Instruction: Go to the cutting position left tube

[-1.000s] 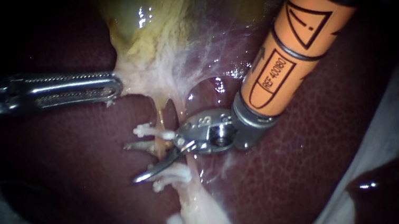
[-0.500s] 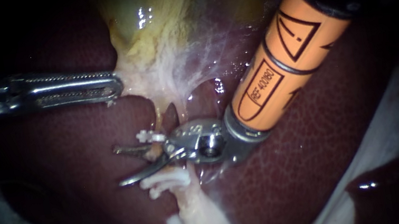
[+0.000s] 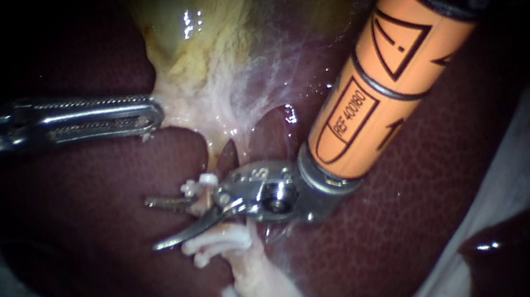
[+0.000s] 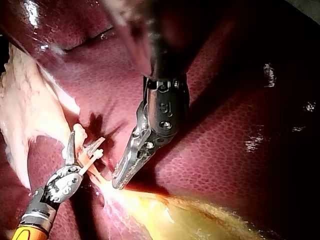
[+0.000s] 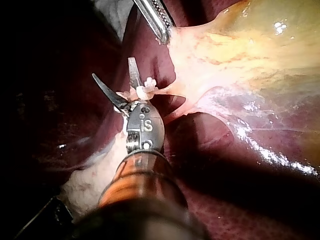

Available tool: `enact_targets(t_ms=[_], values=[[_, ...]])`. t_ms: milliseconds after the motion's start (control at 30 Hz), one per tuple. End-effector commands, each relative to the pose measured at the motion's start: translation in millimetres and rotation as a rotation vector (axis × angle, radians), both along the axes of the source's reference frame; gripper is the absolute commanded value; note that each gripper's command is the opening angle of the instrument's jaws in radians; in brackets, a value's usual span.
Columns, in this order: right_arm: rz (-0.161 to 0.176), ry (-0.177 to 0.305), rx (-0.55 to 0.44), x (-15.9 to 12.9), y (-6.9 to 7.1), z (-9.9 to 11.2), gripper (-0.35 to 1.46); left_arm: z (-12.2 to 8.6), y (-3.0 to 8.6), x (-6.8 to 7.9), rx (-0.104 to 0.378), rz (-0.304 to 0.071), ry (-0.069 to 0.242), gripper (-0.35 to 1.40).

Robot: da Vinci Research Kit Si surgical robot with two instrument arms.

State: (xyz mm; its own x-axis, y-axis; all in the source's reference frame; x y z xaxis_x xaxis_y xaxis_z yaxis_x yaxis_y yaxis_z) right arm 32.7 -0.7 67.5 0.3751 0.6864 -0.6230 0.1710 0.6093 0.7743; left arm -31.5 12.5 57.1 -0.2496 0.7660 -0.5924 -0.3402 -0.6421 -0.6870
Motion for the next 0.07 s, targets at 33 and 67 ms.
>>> enact_targets(t_ms=[33, 67], values=[[-0.001, 0.0, 0.0, 0.0, 0.0, 0.1, 1.44, -0.1, 0.0, 0.0, 0.0, 0.001, -0.001, -0.35], [-0.001, 0.0, 0.0, -0.1, 0.0, 0.1, 1.44, -0.1, 0.0, 0.0, 0.0, 0.001, -0.001, -0.35]])
